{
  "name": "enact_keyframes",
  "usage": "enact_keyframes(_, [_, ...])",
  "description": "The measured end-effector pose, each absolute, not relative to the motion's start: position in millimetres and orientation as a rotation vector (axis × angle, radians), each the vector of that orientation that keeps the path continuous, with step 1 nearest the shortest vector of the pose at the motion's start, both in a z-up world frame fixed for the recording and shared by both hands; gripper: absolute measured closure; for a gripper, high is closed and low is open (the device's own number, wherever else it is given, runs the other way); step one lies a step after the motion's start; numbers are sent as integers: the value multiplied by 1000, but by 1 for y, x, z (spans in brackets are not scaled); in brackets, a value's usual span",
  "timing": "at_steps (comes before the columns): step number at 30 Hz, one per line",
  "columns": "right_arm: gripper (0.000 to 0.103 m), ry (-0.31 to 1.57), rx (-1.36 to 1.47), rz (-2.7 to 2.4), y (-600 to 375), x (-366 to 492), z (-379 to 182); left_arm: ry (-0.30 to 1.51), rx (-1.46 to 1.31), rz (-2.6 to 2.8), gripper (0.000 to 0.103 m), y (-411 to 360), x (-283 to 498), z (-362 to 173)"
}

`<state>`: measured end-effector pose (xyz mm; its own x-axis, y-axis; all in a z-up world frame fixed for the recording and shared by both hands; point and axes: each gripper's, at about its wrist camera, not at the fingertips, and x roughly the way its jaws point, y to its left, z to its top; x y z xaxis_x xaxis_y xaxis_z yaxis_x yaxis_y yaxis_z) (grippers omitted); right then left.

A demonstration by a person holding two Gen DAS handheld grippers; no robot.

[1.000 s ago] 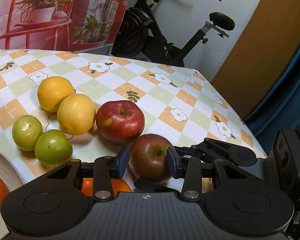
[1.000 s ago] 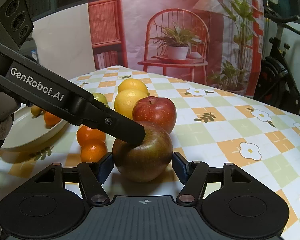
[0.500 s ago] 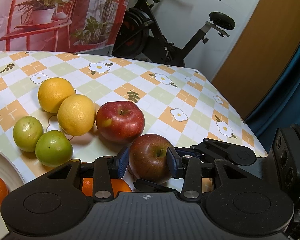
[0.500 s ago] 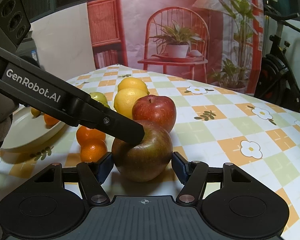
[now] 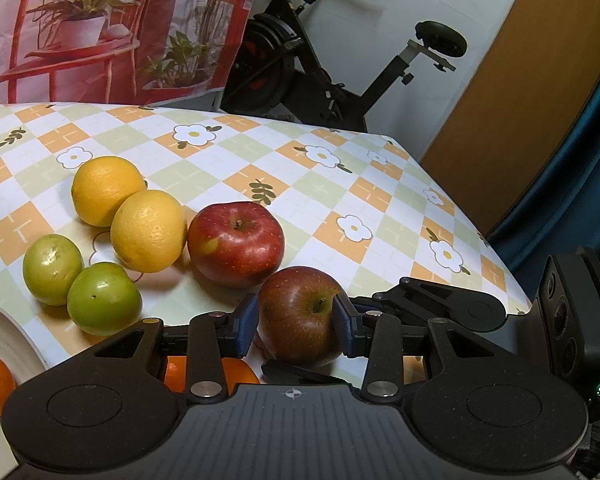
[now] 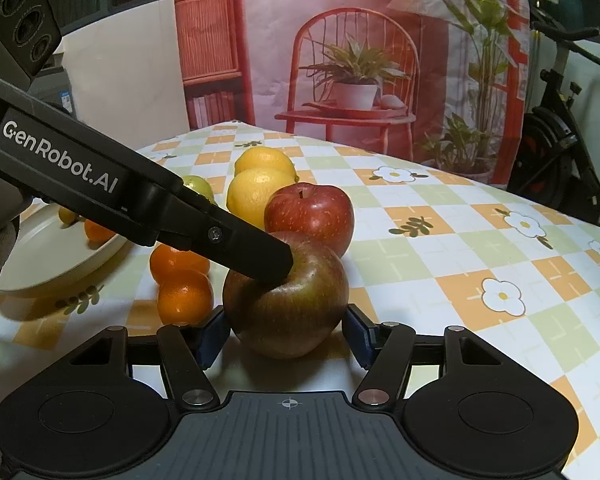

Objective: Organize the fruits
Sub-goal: 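Close both tools on the large red apple from its sides, then lift and carry the red apple with both tools over the plate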

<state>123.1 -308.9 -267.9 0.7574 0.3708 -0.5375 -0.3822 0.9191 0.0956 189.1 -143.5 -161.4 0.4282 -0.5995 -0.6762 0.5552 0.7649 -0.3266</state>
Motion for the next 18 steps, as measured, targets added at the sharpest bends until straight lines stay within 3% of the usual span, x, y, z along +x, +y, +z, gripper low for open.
enact_keyframes(18, [46, 548, -76, 501, -258, 128, -214, 799, -40, -686, 60, -86, 174, -114])
